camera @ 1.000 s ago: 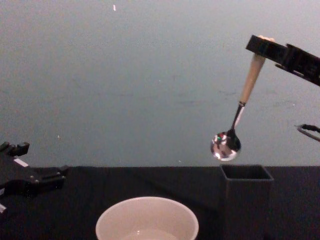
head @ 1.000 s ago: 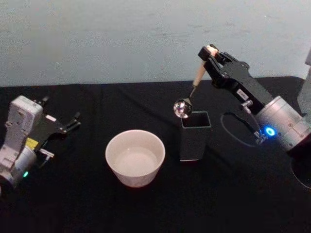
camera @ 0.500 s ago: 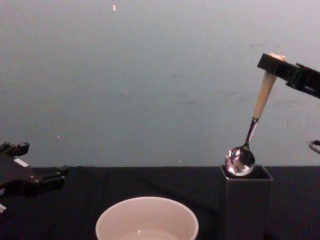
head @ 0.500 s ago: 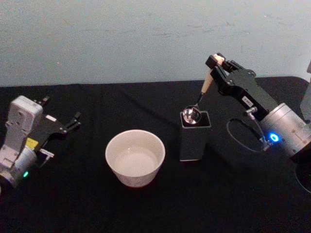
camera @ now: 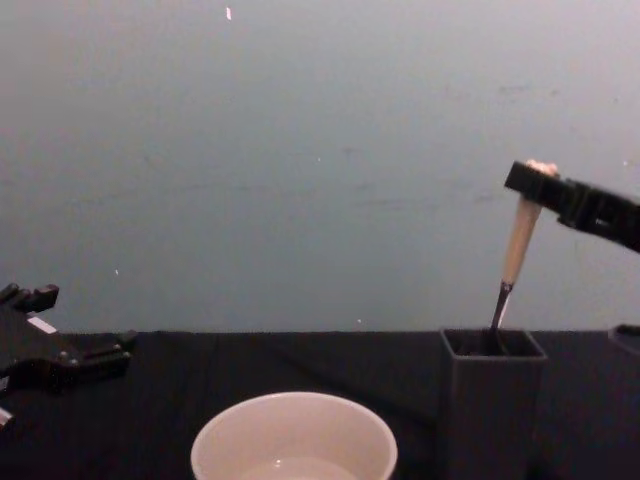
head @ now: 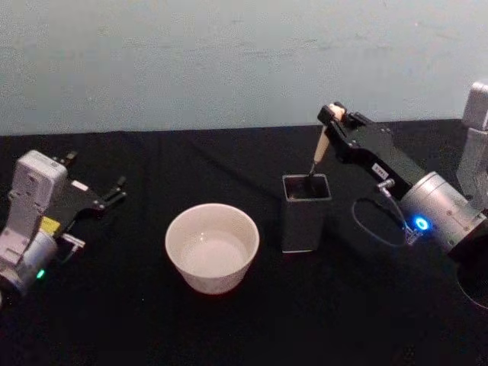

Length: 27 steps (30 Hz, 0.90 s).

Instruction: Pick up the stirring spoon with one hand, stir inside the cup, then place it back in its original position.

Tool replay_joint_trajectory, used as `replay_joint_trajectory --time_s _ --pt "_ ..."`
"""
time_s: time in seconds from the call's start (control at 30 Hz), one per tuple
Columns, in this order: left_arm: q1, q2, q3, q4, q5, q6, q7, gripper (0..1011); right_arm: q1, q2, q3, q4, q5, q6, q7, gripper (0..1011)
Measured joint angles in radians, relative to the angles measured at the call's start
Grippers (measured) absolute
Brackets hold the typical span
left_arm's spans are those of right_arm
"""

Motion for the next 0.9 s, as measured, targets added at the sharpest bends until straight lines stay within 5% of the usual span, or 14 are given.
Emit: replay_joint_trajectory --time_s 0.9 --pt "0.0 0.0 0.0 0.0 0.0 0.0 0.0 1001 0.021 -0.02 -0.031 0.104 -0.037 0.057 0.005 214"
